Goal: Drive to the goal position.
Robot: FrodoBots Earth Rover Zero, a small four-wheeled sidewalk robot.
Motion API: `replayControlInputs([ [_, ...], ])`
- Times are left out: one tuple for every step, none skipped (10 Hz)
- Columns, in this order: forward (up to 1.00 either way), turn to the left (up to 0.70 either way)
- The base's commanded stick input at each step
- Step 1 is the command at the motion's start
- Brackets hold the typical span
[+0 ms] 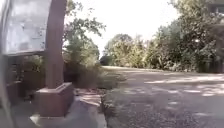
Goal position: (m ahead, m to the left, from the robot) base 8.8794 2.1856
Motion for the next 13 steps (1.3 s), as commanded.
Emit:
replayControlInputs([
  [0.7, 0.0],
  [0.7, 0.0],
  [0.7, 0.0],
  [0.7, 0.0],
  [0.7, 0.0],
  [0.7, 0.0],
  [0.7, 0.0],
  [0.7, 0.0],
  [0.7, 0.0],
  [0.7, 0.0],
  [0.7, 0.0],
  [0.7, 0.0],
  [0.7, -0.21],
])
